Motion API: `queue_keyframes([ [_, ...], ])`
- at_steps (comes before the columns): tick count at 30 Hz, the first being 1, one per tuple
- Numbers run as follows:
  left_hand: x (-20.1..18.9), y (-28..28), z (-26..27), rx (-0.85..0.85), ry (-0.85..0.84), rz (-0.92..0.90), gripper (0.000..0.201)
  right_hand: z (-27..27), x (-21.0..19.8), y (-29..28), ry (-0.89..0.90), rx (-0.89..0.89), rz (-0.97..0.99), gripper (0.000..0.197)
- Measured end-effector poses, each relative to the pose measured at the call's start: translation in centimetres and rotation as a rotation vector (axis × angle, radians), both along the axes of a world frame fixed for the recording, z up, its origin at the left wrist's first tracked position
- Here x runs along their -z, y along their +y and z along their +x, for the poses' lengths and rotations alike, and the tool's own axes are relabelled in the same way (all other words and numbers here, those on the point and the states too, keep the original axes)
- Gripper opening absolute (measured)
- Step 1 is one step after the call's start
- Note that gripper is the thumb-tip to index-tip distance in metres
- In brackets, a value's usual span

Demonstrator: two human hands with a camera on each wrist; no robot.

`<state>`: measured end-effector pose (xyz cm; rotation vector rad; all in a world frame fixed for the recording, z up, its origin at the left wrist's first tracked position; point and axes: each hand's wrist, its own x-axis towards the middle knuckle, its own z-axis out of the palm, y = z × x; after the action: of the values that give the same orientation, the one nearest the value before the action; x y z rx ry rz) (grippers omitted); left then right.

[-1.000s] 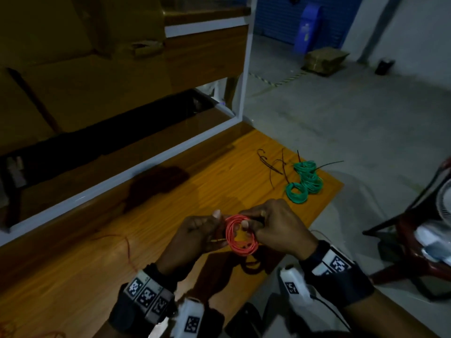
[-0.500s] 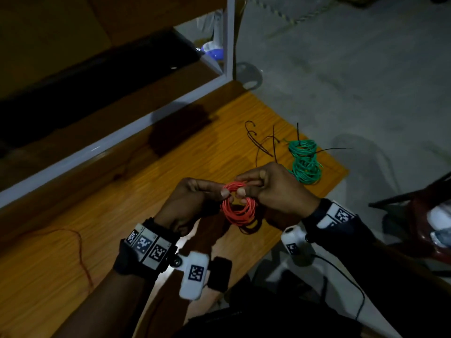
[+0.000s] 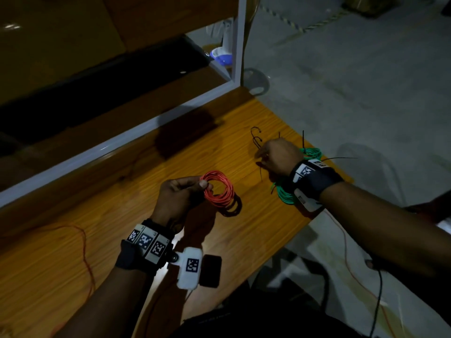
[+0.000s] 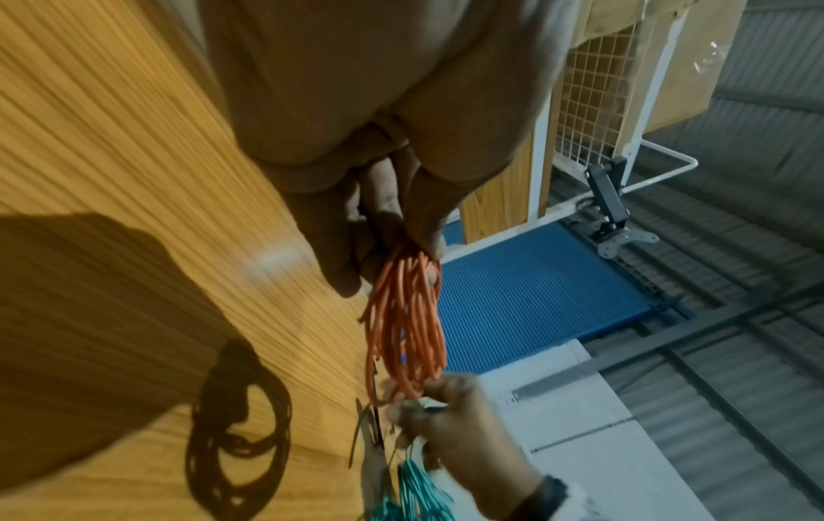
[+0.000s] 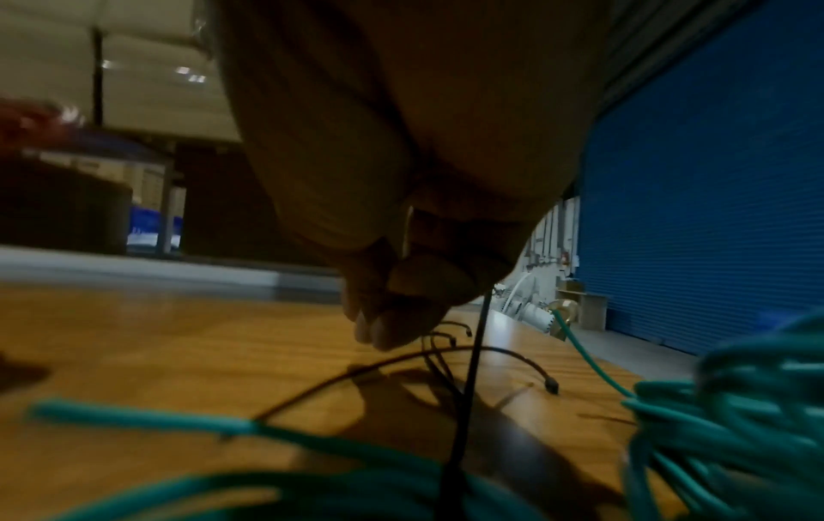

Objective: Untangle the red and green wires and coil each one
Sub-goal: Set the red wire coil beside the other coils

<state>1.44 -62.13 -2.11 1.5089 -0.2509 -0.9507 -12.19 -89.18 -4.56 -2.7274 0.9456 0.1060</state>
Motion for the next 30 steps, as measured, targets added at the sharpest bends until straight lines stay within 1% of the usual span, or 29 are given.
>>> queue_keyframes([
  [3, 0.4, 0.6, 0.3, -0.019, 0.015, -0.004, 0.011, 0.7, 1.7, 0.0, 0.118, 0.005, -0.058, 0.025],
  [7, 1.1, 1.7, 0.4, -0.051, 0.028, -0.009, 0.009, 0.9, 1.3, 0.1, 0.131, -0.044, -0.112, 0.023],
  [11, 1.3, 2.8, 0.3, -0.077, 0.052, -0.044, 0.011, 0.7, 0.6, -0.2, 0.143, -0.098, -0.097, 0.017],
  [13, 1.4, 3.3, 0.2, -0.087, 0.062, -0.057, 0.018, 0.6, 0.4, -0.1, 0.158, -0.126, -0.083, 0.022],
  [16, 1.4, 3.8, 0.2, -0.104, 0.059, -0.072, 0.020, 0.5, 0.2, 0.2, 0.151, -0.134, -0.052, 0.032],
  [18, 1.4, 4.1, 0.3, -0.123, 0.053, -0.074, 0.015, 0.6, 0.0, 0.5, 0.103, -0.129, -0.035, 0.032],
  [20, 1.3, 4.4, 0.3, -0.136, 0.042, -0.060, 0.009, 0.8, -0.4, 0.9, 0.025, -0.130, 0.004, 0.022],
  [23, 1.3, 4.9, 0.4, -0.158, 0.031, -0.045, 0.010, 1.4, -1.2, 1.9, -0.144, -0.173, 0.092, 0.012],
  [26, 1.4, 5.9, 0.8, -0.205, 0.002, -0.037, 0.016, 2.3, -2.1, 3.8, -0.329, -0.176, 0.256, 0.006],
  [28, 1.4, 6.9, 1.2, -0.242, -0.017, -0.035, 0.021, 2.9, -3.0, 5.6, -0.452, -0.172, 0.399, 0.005],
  [30, 1.3, 8.1, 1.5, -0.282, -0.030, -0.042, 0.022, 3.3, -4.2, 7.6, -0.538, -0.158, 0.558, 0.005],
])
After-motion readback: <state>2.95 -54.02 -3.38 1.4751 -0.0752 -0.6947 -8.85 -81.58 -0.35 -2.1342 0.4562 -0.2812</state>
